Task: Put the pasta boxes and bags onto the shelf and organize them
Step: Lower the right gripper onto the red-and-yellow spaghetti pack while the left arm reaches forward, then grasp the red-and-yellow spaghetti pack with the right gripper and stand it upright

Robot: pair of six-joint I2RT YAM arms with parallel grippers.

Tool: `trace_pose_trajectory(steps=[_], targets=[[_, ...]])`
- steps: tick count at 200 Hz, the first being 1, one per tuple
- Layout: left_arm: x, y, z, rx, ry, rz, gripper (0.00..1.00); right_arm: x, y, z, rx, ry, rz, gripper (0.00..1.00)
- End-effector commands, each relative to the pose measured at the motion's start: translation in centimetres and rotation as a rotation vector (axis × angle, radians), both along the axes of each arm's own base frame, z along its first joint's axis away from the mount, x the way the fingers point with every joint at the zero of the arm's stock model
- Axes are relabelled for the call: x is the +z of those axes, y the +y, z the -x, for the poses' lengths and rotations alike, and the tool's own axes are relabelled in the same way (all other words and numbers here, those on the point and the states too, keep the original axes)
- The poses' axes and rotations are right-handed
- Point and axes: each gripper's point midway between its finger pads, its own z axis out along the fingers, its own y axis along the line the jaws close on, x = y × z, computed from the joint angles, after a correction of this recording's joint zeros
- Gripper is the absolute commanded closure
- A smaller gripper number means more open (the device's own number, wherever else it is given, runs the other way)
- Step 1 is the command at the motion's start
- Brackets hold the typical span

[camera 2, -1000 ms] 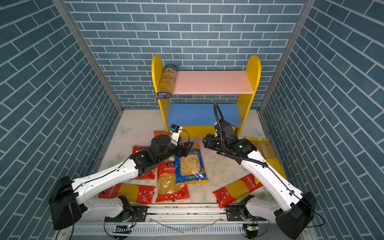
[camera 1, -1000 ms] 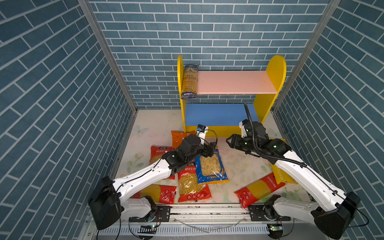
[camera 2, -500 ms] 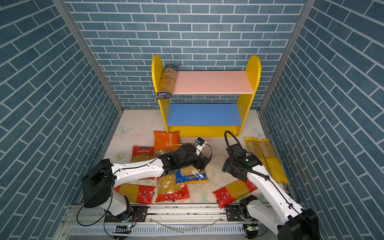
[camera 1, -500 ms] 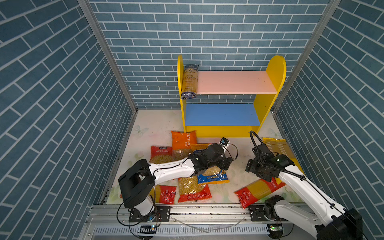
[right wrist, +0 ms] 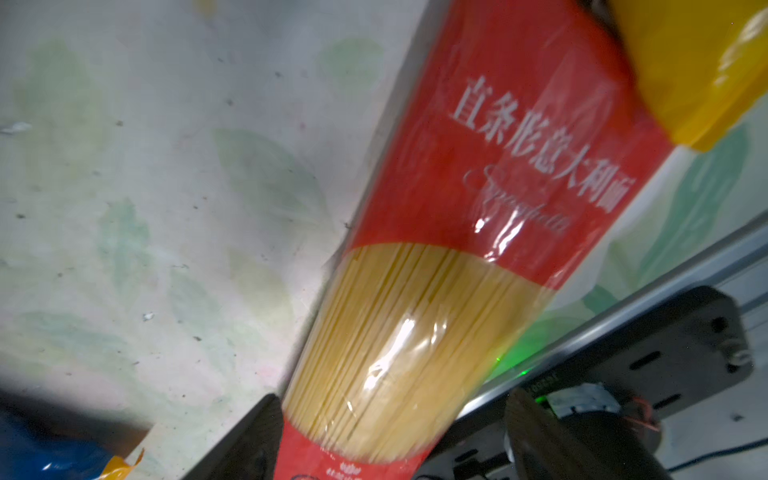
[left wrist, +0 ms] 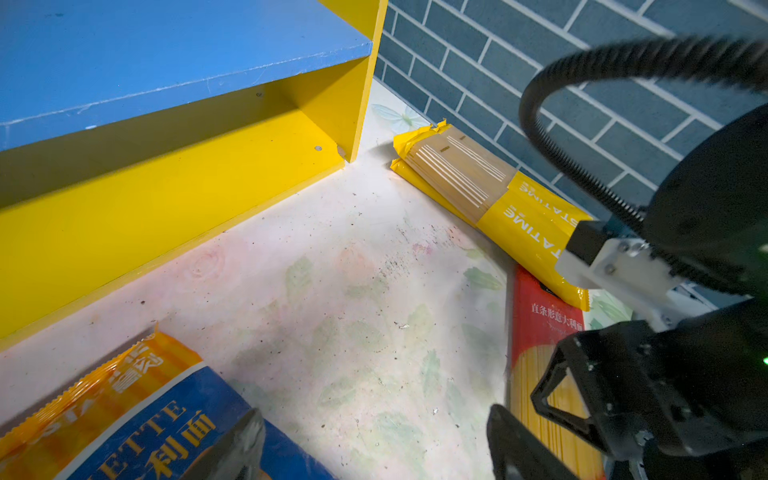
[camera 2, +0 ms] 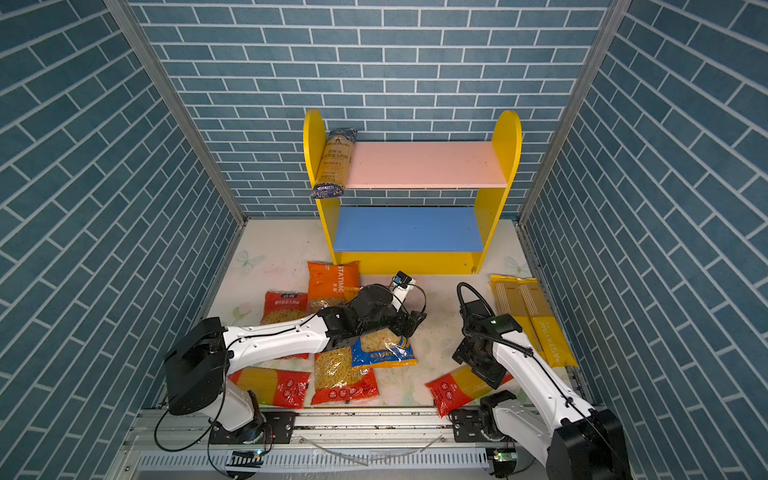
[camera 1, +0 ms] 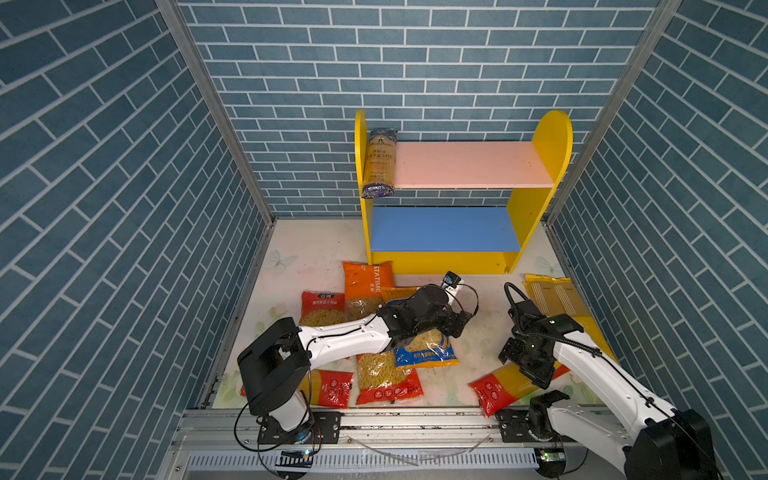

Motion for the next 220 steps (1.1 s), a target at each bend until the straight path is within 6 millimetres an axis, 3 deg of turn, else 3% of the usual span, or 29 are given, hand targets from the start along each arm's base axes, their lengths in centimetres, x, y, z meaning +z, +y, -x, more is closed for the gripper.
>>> trace_pose_trajectory(steps=[1,17,49,110,151,187,220], targets=[[0.5,-0.9,0.1,-0.021,-0.001,0.029,0.16,-1.3,1.2,-0.1,-0.128,-0.002,-0.071,0.17],[0.4,-0.8,0.0,-0.018,-0.006,0.019,0.15,-2.1,1.8,-1.5,-0.163,-0.064,-0.108,0.18],[0.3,-0.9,0.0,-0.024,-0.010,0.020,0.15,-2.4,4.9,-5.2,-0.103,-0.149,-0.243,0.23],[0.1,-0.5,-0.9,-0.017,-0.031,-0.036,0.15,-2.9,8.5,-10.3,0.145,-0.192,-0.199,0.27],[0.0,0.3,-1.7,0.009,-0.030,-0.051,0.15,-2.2,12.4,-11.7,0.409,-0.184,-0.160,0.29],[0.3,0.9,-2.5,0.046,-0.026,-0.020,0.15,-1.2,14.4,-12.8,0.656,-0.202,-0.089,0.29],[0.2,0.8,-2.5,0.045,-0.023,-0.016,0.15,0.0,15.7,-13.6,0.671,-0.236,-0.122,0.28]])
